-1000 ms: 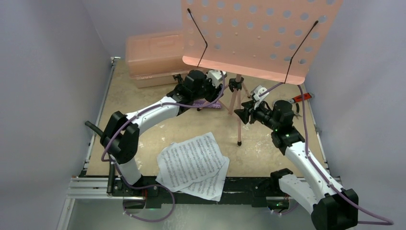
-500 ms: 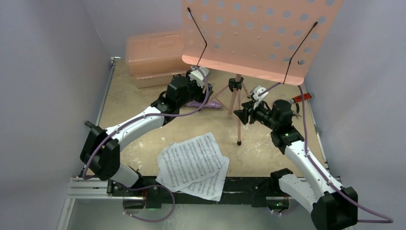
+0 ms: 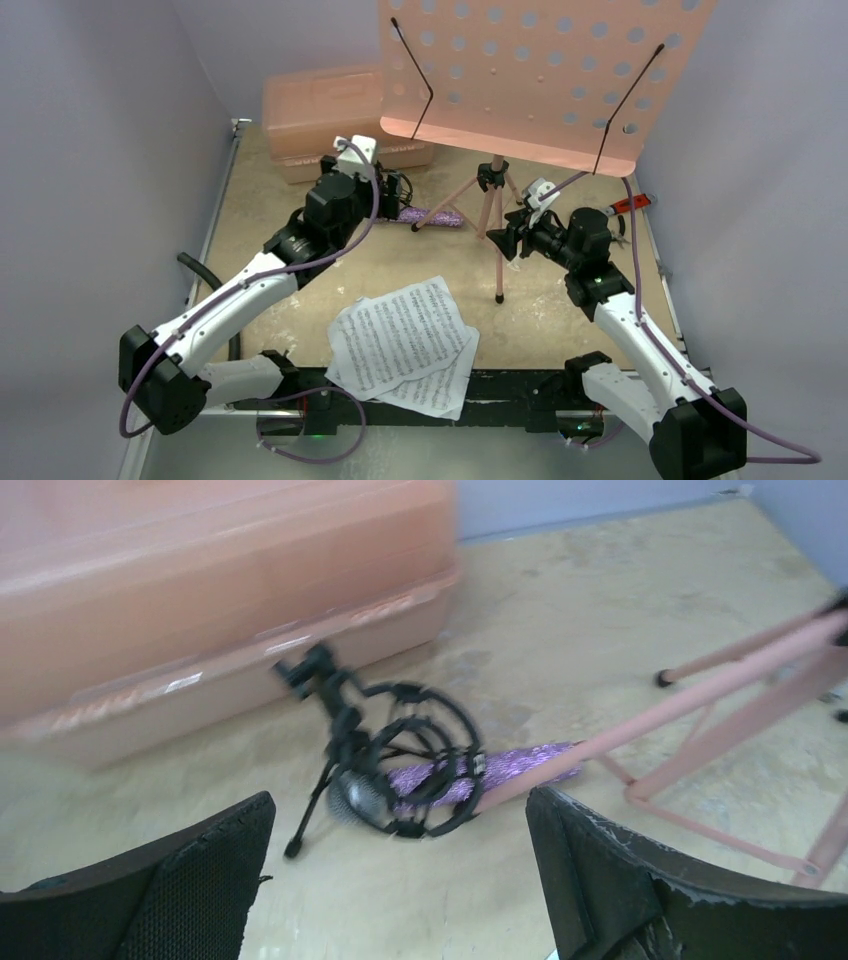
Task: Set up the instrument practice props
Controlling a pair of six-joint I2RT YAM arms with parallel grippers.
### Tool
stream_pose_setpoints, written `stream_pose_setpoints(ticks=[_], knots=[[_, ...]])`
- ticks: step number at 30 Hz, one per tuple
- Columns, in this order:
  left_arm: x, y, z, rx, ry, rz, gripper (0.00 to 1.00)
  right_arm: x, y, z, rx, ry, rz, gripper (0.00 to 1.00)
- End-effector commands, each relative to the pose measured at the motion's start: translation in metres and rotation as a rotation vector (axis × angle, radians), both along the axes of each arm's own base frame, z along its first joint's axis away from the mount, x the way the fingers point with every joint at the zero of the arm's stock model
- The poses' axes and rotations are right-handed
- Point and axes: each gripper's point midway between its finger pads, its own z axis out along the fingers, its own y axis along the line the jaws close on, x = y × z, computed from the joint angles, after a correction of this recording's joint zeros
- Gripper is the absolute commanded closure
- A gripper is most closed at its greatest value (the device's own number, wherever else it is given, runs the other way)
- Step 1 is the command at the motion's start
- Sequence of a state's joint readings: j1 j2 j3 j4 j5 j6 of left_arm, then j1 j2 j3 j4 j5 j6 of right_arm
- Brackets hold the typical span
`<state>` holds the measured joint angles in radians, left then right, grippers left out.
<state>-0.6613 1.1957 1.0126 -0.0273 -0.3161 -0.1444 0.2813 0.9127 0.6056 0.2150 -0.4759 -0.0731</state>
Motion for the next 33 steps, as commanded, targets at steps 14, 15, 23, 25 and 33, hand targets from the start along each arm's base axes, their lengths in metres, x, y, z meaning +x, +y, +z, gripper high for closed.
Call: stream_pose_setpoints(ticks=[14,15,23,25,33], knots=[[-0.104,0.08,-0.125,-0.168,0.532,0.373,0.01,-0.01,0.005,0.007,0.04,-0.038,0.033,0.34],[-0.11,0.077,-0.132,-0.181,0.565,0.362,0.01,-0.012,0.005,0.007,0.046,-0.036,0.033,0.33],[-0.14,0.073,-0.163,-0.228,0.716,0.324,0.01,-0.023,0.007,0.0,0.071,-0.011,0.058,0.27],[-0.142,0.072,-0.168,-0.227,0.743,0.301,0.01,-0.024,0.007,-0.002,0.071,-0.009,0.058,0.26],[-0.144,0.072,-0.204,-0.329,0.978,0.272,0.01,-0.02,0.008,0.004,0.126,0.028,0.025,0.24]])
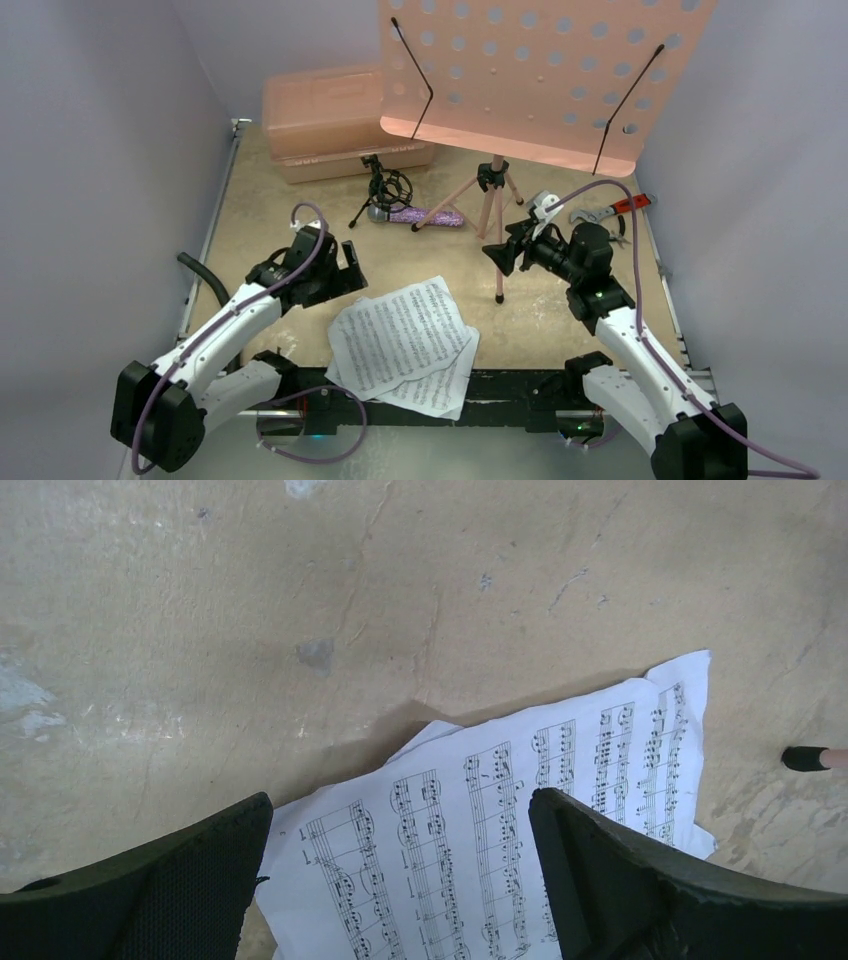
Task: Set up the instrument practice props
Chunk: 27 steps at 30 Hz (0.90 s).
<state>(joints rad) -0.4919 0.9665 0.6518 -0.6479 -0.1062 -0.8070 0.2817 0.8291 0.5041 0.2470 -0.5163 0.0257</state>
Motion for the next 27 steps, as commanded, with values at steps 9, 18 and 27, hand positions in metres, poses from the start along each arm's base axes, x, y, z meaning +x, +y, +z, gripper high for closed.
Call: stream_pose_setpoints(ticks=[9,18,27], knots=[[0.012,-0.008,-0.011,-0.414,0.126,0.045,0.02,0.012,0.01,0.016,0.052,0.089,-0.001,0.24],[-0.009,0.016,-0.02,-0.339,0.2,0.132,0.02,0.009,0.002,0.019,0.178,0.111,-0.096,0.19],[-0.064,0.04,-0.045,-0.202,0.436,0.276,0.01,0.004,0.012,0.031,0.246,0.12,-0.044,0.18]])
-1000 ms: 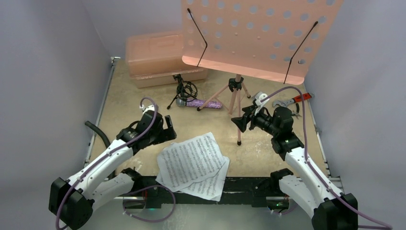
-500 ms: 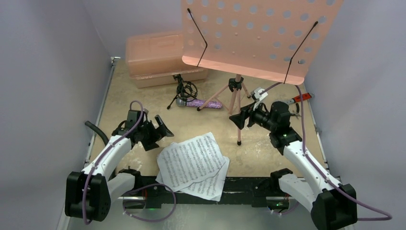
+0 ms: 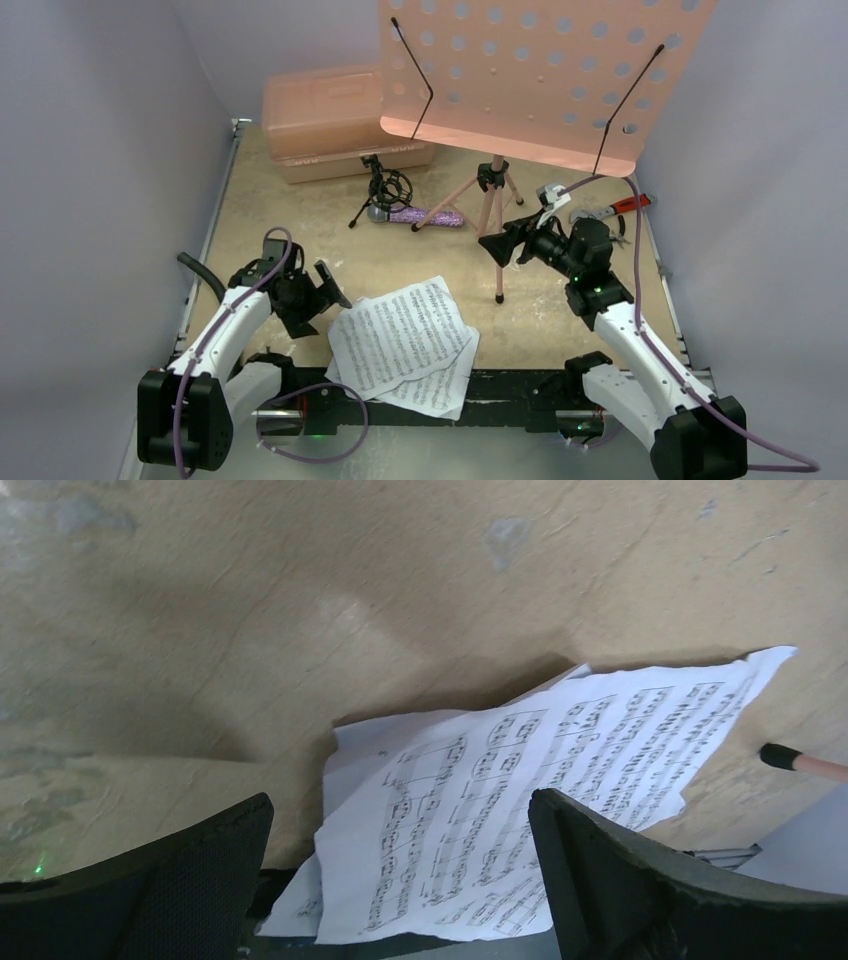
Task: Set up the instrument practice props
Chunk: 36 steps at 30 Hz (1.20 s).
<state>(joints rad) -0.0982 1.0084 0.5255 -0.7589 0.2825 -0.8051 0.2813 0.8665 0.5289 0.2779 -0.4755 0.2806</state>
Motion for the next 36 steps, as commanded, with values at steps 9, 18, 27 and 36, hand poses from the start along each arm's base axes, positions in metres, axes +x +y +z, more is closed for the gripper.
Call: stream_pose_setpoints(ticks=[9,18,27,36], knots=[[-0.019,-0.018,0.0,-0.14,-0.041,0.032,0.06,-0.017,0.009,0.027,0.156,-0.039,0.041,0.18],[0.025,-0.052,0.045,-0.417,-0.349,0.026,0.23,-0.027,0.006,0.043,0.164,-0.094,0.044,0.17],[0.031,-0.064,0.051,-0.523,-0.423,-0.005,0.36,-0.032,0.007,0.046,0.162,-0.131,0.066,0.17],[0.028,-0.068,0.042,-0.522,-0.417,-0.058,0.4,-0.031,0.009,0.056,0.144,-0.168,0.089,0.17]])
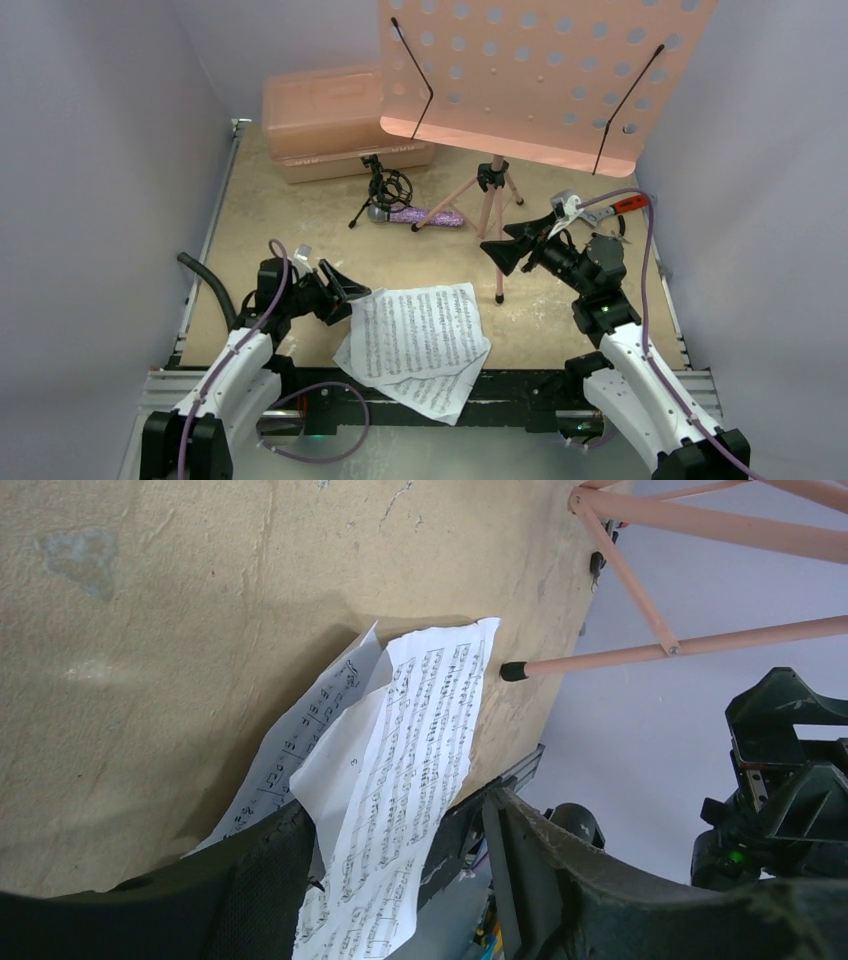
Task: Set up the instrument practice props
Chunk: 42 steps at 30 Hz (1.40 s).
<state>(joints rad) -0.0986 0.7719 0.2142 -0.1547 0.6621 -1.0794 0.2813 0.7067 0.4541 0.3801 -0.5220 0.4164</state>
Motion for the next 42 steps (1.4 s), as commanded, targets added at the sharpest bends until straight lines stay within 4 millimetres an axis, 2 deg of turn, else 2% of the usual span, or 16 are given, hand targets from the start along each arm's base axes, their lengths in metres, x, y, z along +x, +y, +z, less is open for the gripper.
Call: stream_pose_setpoints(ticks=[1,5,13,19,23,26,28,33,38,42], knots=[[0.006,-0.007,0.009,-0.026,-0.086,-0.043,0.4,-0.004,0.005,0.022,-0.011,-0.098,0.047,0.17],[0.007,-0.014,0.009,-0.017,-0.112,-0.073,0.42,-0.009,0.004,0.023,-0.014,-0.1,0.052,0.17],[0.017,-0.04,-0.001,0.077,-0.129,-0.181,0.56,-0.011,0.002,0.023,-0.02,-0.102,0.044,0.16],[0.035,-0.049,0.015,0.078,-0.217,-0.197,0.77,-0.012,0.003,0.026,-0.021,-0.113,0.051,0.17],[0.039,-0.053,0.029,0.057,-0.273,-0.211,0.99,-0.015,0.0,0.024,-0.033,-0.11,0.043,0.16],[0.042,-0.055,0.046,0.065,-0.335,-0.239,1.0,-0.017,-0.002,0.028,-0.046,-0.136,0.031,0.16],[0.043,-0.056,0.06,0.089,-0.383,-0.271,1.0,-0.02,-0.001,0.02,-0.054,-0.122,0.048,0.16],[0.038,-0.057,0.102,0.135,-0.485,-0.377,1.0,-0.021,-0.005,0.019,-0.074,-0.119,0.029,0.16],[0.029,-0.059,0.141,0.146,-0.559,-0.472,1.0,-0.025,-0.004,0.025,-0.081,-0.161,0.049,0.15],[0.025,-0.062,0.162,0.135,-0.592,-0.53,1.0,-0.025,-0.003,0.031,-0.086,-0.188,0.053,0.15]])
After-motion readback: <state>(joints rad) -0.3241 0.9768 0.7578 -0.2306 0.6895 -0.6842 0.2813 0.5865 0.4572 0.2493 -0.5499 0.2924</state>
